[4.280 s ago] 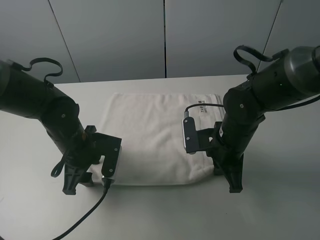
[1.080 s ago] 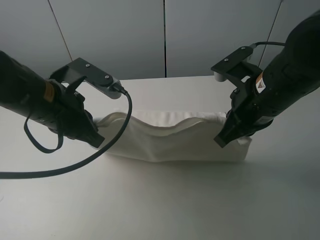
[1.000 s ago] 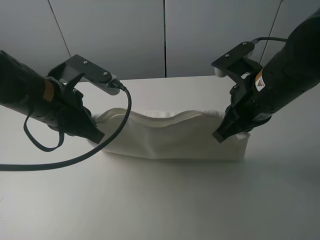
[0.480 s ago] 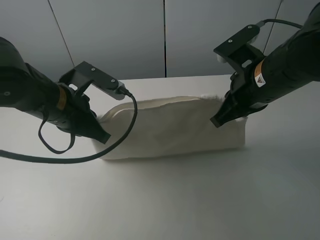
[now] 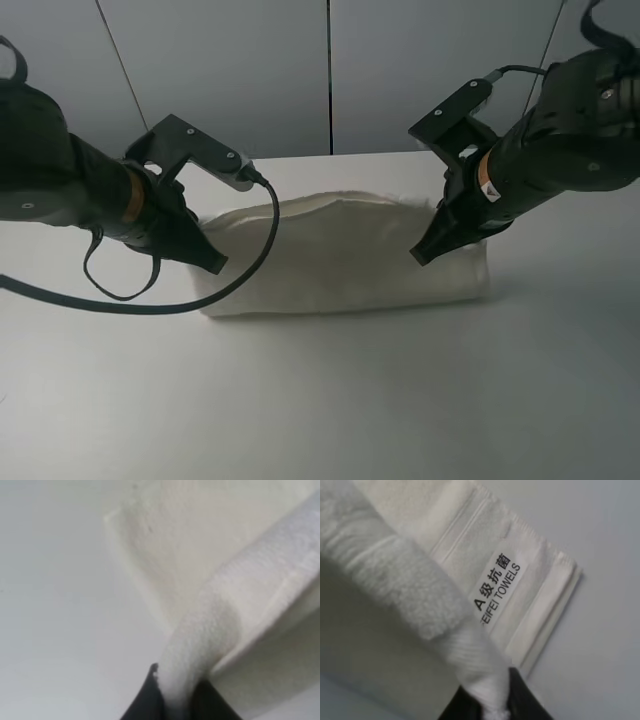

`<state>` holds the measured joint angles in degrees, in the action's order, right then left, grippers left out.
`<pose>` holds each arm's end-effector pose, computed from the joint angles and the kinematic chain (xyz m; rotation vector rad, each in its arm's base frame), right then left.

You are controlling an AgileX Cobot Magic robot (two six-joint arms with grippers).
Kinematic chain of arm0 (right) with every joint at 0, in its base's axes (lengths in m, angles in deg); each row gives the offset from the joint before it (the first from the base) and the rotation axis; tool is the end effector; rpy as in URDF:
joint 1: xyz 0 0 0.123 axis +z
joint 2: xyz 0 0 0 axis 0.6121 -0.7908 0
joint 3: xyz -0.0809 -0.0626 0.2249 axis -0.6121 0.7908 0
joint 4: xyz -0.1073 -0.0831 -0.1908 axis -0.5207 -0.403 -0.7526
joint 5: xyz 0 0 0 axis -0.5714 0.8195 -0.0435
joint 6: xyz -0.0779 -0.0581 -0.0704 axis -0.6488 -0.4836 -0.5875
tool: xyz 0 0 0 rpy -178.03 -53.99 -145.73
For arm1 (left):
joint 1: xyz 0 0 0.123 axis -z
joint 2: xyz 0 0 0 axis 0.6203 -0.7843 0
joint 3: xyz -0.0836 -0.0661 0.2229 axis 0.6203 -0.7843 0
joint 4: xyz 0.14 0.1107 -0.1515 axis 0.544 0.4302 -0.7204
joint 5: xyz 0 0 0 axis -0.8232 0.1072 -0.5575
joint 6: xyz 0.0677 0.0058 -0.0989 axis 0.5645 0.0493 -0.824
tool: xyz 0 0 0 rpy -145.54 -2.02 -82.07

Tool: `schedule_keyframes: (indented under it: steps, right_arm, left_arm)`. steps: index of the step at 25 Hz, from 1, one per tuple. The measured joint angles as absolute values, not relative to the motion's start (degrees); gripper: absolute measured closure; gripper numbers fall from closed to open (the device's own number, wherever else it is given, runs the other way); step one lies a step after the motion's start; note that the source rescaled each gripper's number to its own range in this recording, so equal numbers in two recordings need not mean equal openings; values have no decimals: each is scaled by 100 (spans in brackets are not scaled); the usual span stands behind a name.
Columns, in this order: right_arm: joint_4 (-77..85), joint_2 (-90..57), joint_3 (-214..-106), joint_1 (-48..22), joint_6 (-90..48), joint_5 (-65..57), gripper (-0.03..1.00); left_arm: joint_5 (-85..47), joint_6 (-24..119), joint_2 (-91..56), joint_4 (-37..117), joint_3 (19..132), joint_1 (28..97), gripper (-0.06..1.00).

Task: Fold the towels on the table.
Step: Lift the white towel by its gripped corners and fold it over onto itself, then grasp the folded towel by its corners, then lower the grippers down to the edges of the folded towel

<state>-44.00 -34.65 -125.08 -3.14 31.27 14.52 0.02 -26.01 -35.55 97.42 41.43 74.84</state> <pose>0.2579 0.1345 0.1304 -0.8367 2.4580 -0.2321 0.2594 -0.1517 0.1369 0.7269 2.4081 0.1068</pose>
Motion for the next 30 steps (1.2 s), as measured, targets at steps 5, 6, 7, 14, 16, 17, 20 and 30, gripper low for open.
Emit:
schedule_keyframes:
  steps: [5, 6, 7, 14, 16, 17, 20, 30]
  right_arm:
    - [-5594, -3686, -12508, -314, 4514, 1335, 97]
    - [-5859, -3716, -12508, -314, 4782, 1288, 97]
    - [-6112, -3727, -12508, -314, 4979, 1246, 97]
    - [-7141, -3743, -12508, -314, 6286, 986, 20]
    - [-7432, -3753, -12508, -314, 6841, 1163, 1]
    - [-7543, -3765, -12508, -314, 7092, 1291, -1]
    - [-7655, -3765, -12508, -314, 7407, 1480, -3]
    - [-6111, -3791, -12572, -314, 6266, 1300, -3]
  left_arm:
    - [-64, -3560, -3564, 10781, 4143, 7484, 94]
    - [-79, -3643, -3595, 10881, 4143, 7484, 94]
    - [-91, -3721, -3635, 10964, 4143, 7471, 94]
    - [-158, -4081, -3955, 11236, 4143, 7106, 13]
    - [-158, -4321, -3955, 11382, 4143, 6993, 0]
    - [-158, -4364, -3955, 11408, 4143, 6935, -1]
    - [-158, -4444, -3955, 11455, 4143, 6827, 11]
    - [-818, -4444, -3955, 10868, 4143, 6583, 2]
